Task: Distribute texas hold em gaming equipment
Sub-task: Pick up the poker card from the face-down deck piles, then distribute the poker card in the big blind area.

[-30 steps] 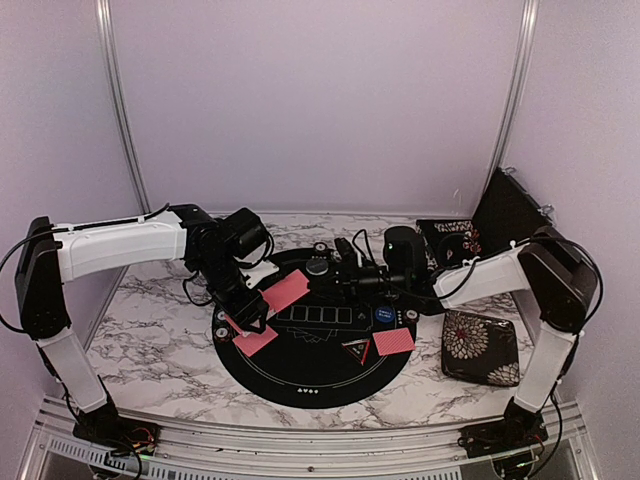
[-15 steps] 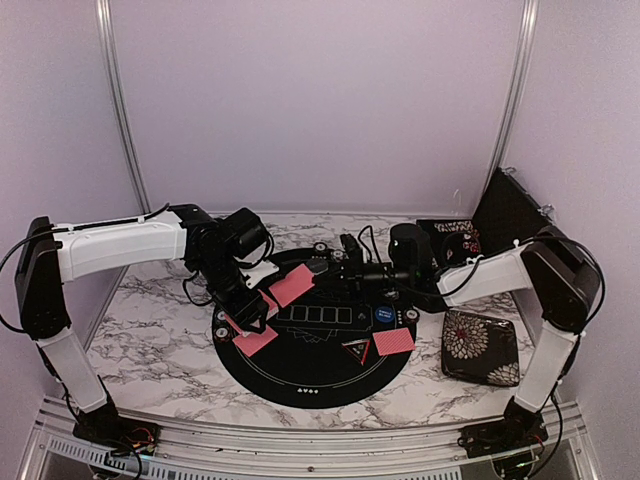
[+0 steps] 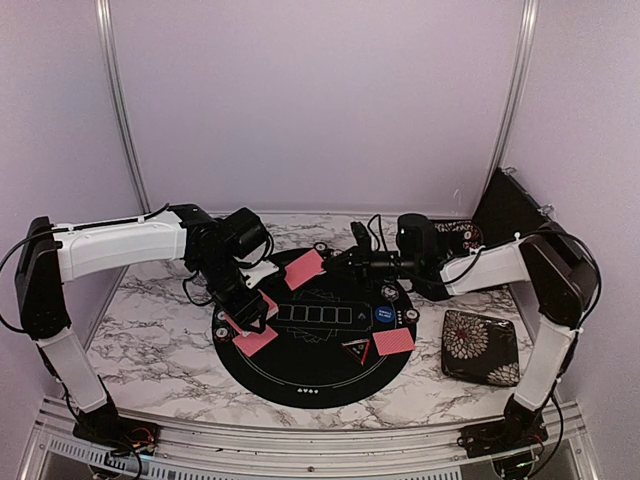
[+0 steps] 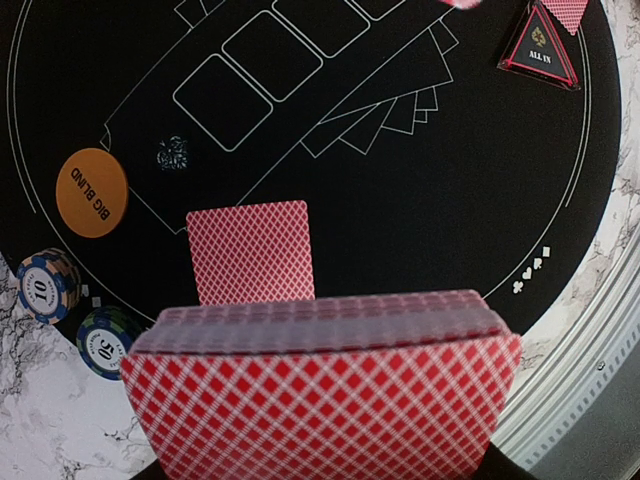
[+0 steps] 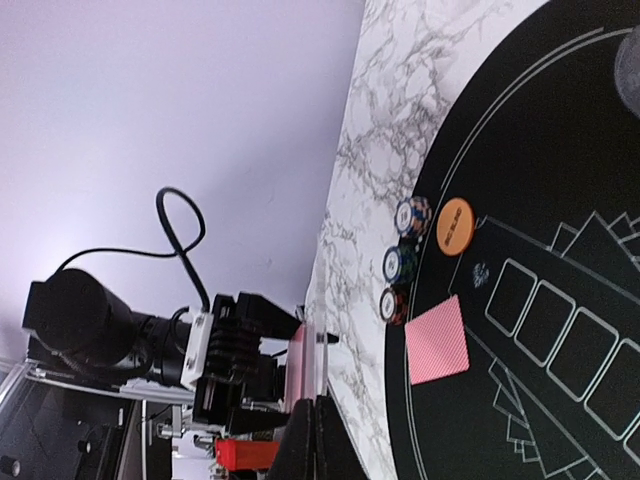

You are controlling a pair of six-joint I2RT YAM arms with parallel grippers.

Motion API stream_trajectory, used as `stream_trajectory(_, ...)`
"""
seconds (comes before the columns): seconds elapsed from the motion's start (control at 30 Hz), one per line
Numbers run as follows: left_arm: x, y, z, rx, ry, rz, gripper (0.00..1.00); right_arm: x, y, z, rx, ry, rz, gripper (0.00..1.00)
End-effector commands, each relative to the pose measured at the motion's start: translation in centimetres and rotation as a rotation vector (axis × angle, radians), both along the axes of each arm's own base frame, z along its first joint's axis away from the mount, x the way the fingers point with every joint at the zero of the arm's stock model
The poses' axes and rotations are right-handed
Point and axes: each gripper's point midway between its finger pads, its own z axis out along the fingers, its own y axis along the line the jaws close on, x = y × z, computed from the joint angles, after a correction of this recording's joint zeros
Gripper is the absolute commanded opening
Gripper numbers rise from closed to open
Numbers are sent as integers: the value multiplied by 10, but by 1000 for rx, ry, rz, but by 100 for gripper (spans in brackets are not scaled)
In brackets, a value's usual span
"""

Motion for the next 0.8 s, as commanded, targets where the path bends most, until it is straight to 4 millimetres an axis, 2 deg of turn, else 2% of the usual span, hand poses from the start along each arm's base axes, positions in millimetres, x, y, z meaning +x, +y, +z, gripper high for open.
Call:
stream_trajectory(0.0,0,3,4,-6,4,6,55,30,3,-13,-49,-41,-24,0)
stream_trajectory(0.17,0,3,5,-7,4,7,55,65,16,-34,-100,-54,-34,0)
stream_trajectory(0.2,0,4,5,-8,2,8,55,74,18,-39,-119,-59,-40,0)
stream_trajectory(0.23,1,4,5,-9,2,8,55,85,21,-35,-124,-78,-50,0)
stream_trajectory(0.4,2,5,5,-9,1,11,55,125,31,-57,-182,-75,-85,0)
stream_trajectory(0.6,2,6,6,-13,1,13,55,154,42,-90,-228,-36,-114,0)
stream_trajectory(0.77,2,6,5,-14,8,12,55,170,47,-107,-245,-13,-140,0)
